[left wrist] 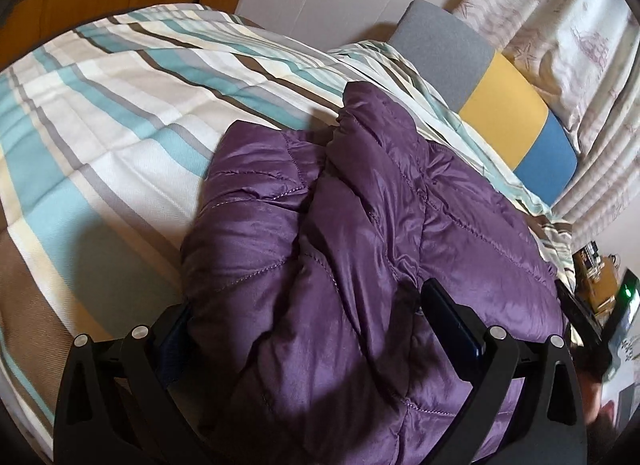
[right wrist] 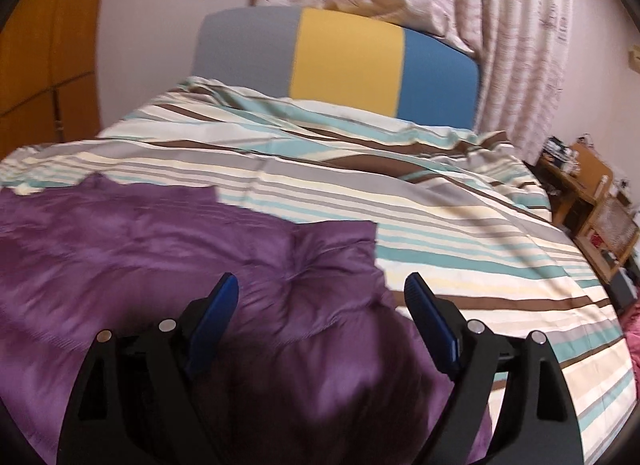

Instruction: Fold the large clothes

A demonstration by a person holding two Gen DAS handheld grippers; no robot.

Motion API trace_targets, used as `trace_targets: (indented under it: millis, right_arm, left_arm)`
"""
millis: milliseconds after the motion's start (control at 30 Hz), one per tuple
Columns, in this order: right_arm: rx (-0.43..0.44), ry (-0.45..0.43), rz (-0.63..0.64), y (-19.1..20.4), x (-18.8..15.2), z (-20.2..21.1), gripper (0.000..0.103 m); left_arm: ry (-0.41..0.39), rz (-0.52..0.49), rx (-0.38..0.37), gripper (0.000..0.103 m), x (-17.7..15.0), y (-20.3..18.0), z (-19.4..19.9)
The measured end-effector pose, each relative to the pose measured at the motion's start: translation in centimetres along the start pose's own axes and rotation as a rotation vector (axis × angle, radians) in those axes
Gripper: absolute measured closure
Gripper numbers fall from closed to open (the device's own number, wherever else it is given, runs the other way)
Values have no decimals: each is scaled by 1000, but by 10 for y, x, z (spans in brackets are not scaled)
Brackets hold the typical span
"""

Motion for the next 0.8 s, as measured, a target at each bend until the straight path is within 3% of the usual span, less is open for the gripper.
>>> trace_targets:
  millis: [200,367,467,567,733,800]
  right_arm:
    - [109,28,-71,19,-15,41,18]
    - [136,4,-85,33,-30,70,15]
    - [134,21,-61,39,-43,73,15]
    - [125,34,-73,39,-49,72,11]
    - [120,31,-74,38,-51,73,11]
    - [181,-6,-108,39,-46,83,19]
  left_arm:
    - [-6,-55,23,3,-5,-3,1]
    - [-10,-32,21,3,-7,-3,5]
    - [1,30,-20,3,-10,-4,14]
    - [-37,204,-88,3,-17,0,32]
    - [-31,192,-69,5,-19,-3,29]
    - [-30,230,-85,5,-16,-2,26]
Point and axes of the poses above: each gripper's, at about its wrist camera, not at the fingertips, and z roughly against the way its jaws point, y to its left, x to its top, the point moved 7 cm from there along -z, roughly the way its jaws point, and after that the axes turned 11 degrees about -y, right-handed, at the moved point
